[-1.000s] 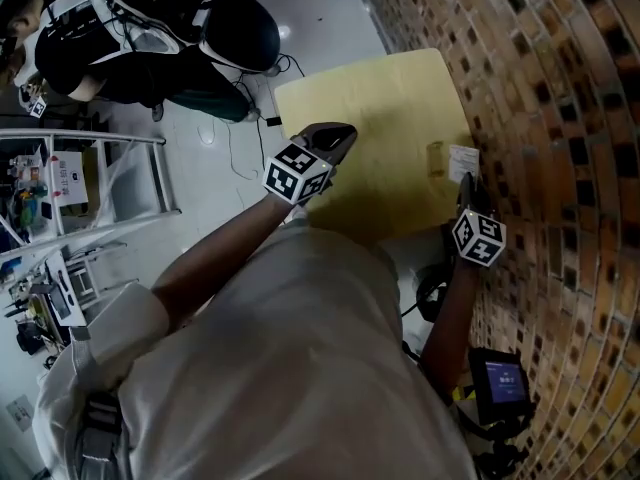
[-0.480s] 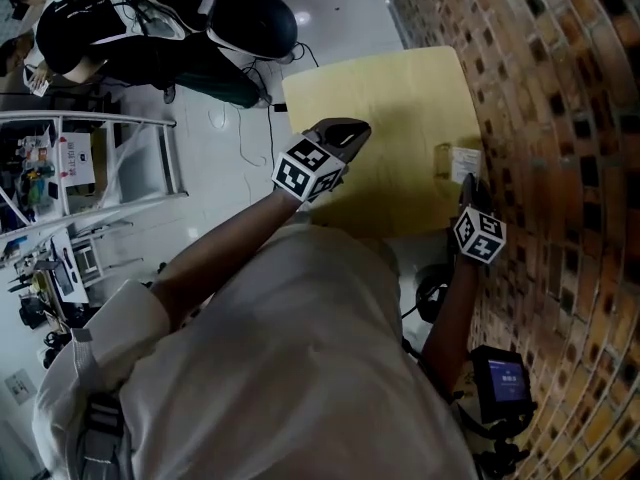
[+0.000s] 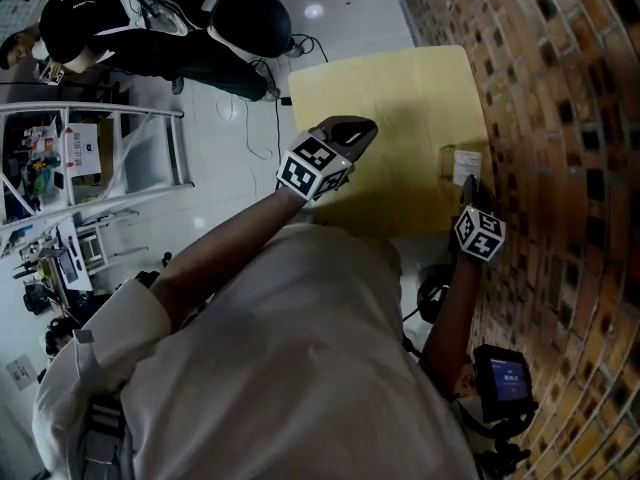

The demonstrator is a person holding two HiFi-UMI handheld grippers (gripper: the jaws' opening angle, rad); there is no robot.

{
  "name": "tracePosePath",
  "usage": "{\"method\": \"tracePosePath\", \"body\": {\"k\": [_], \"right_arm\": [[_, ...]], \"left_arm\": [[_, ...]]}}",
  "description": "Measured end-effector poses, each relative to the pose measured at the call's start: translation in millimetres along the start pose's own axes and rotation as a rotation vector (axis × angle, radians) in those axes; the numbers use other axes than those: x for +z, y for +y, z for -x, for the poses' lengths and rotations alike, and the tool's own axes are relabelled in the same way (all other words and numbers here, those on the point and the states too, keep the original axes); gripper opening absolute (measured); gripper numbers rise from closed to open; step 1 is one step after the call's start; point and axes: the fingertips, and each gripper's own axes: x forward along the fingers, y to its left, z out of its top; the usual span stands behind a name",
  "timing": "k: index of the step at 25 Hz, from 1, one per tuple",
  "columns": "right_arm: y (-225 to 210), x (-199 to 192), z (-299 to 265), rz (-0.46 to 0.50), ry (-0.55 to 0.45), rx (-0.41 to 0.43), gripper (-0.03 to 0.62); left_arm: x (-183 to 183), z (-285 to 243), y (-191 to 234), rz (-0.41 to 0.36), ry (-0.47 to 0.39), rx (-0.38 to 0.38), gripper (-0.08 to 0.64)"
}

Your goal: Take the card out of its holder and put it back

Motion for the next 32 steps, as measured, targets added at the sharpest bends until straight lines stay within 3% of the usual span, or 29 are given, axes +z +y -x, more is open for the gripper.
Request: {"method": "tracePosePath", "body": {"k": [32], "right_arm": [[-5, -25, -31, -0.007, 0.066, -0.036, 0.014]], "left_arm": [[0, -9, 7, 0.000, 0.016, 0.024, 0.021]]}}
